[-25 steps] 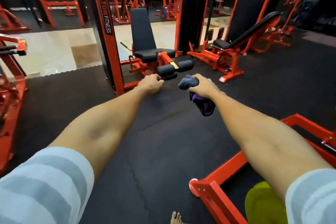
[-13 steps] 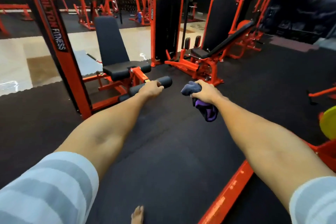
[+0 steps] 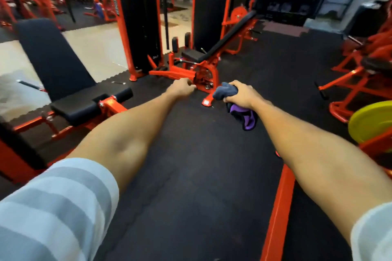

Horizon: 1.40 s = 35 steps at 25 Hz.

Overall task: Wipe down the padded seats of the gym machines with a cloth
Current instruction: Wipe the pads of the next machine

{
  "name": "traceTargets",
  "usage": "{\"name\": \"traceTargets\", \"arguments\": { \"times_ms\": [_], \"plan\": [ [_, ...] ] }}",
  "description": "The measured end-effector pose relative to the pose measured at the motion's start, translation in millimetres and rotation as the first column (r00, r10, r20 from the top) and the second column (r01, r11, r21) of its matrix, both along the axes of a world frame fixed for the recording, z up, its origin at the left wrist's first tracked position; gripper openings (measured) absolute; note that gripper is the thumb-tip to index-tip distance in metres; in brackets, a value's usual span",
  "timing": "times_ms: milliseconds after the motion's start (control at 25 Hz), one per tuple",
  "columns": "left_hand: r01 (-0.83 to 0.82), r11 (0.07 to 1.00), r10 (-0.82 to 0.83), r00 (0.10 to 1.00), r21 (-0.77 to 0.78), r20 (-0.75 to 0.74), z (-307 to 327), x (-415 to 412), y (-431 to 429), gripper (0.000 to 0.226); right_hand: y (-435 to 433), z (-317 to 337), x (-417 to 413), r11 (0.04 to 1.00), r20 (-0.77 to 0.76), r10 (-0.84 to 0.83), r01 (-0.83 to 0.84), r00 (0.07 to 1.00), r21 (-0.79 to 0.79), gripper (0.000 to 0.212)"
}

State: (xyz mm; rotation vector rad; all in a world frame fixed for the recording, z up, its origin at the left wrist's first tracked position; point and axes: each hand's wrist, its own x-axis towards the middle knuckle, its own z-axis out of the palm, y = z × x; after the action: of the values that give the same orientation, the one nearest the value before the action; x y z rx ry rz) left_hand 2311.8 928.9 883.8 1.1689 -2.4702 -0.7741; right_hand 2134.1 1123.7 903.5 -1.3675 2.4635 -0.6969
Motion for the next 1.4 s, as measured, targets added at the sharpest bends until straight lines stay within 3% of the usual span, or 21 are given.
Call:
{"name": "traceTargets", "arguments": {
  "times_ms": [320, 720, 1040, 1200, 1400],
  "plan": [
    [0.167, 0.986, -0.167, 0.986, 0.005, 0.022, -35, -201, -97, 0.035, -79, -24, -175, 0.988, 0.026, -0.154, 0.153, 0.988, 0.024, 0.062],
    [0.241, 0.970, -0.242, 0.969, 0.040, 0.048, -30, -442, -210, 0.022, -173, 2, -415, 0.971, -0.019, -0.225, 0.225, 0.974, 0.076, 0.061],
    [0.359, 0.933, -0.358, 0.931, 0.003, 0.075, -35, -683, -292, 0.036, -242, -23, -617, 0.932, -0.014, -0.353, 0.353, 0.936, 0.082, 0.072],
    [0.443, 0.896, -0.443, 0.895, 0.003, 0.055, -2, -807, -318, 0.042, -264, -5, -714, 0.893, -0.006, -0.449, 0.449, 0.893, 0.022, 0.065],
    [0.553, 0.832, -0.551, 0.833, -0.038, 0.046, 27, -959, -330, 0.038, -281, 15, -834, 0.843, -0.039, -0.538, 0.538, 0.842, -0.006, 0.077]
  ]
}}
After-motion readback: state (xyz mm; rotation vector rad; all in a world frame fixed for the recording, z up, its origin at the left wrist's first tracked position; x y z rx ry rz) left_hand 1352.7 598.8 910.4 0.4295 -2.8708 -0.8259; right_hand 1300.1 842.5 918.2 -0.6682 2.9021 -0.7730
